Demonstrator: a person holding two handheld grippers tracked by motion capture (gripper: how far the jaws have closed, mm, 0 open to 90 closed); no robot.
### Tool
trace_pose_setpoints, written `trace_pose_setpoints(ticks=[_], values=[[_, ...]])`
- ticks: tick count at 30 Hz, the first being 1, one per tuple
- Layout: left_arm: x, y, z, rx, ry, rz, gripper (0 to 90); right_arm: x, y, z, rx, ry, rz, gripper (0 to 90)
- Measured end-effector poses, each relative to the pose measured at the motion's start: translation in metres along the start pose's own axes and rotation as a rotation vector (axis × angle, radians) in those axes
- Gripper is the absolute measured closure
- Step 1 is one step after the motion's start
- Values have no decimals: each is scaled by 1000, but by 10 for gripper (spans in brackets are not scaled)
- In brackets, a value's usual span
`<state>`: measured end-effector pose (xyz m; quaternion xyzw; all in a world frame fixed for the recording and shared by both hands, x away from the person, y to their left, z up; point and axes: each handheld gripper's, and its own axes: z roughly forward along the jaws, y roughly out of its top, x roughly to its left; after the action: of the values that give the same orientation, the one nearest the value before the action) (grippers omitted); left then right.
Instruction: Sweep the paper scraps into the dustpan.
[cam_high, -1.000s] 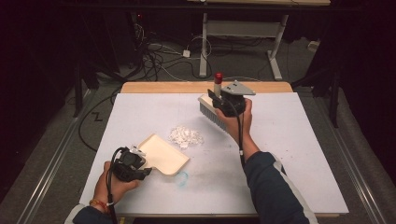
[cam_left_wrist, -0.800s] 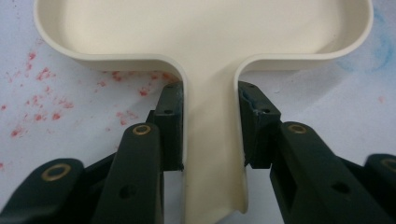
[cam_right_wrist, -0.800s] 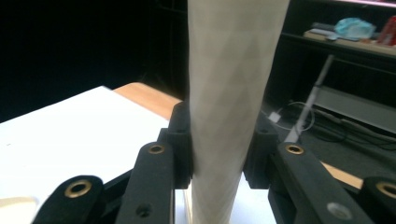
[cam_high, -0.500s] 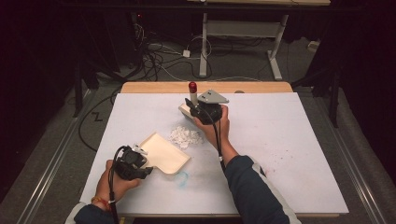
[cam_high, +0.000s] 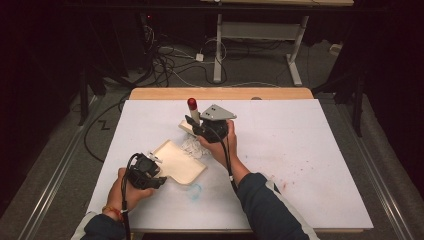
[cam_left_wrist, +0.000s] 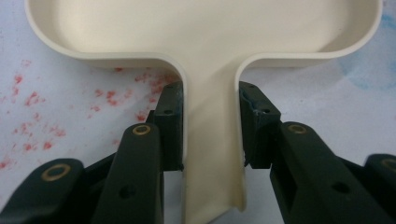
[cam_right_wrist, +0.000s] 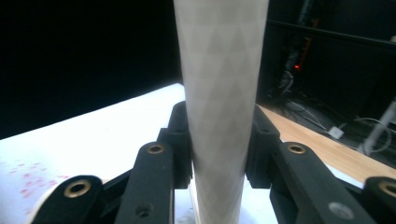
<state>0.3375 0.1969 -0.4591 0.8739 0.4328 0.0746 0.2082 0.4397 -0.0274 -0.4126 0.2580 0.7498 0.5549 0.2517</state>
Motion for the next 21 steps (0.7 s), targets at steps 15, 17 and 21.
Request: trace_pose_setpoints(ticks=[15,17,21], values=[[-5,13,7,18,10,26,632,43,1,-19,-27,104,-60,701],[-6,13,8,16,9,23,632,44,3,-22,-30,114,-56,703],[-6,13,9,13,11,23,632,45,6,-26,-37,103,-62,704]])
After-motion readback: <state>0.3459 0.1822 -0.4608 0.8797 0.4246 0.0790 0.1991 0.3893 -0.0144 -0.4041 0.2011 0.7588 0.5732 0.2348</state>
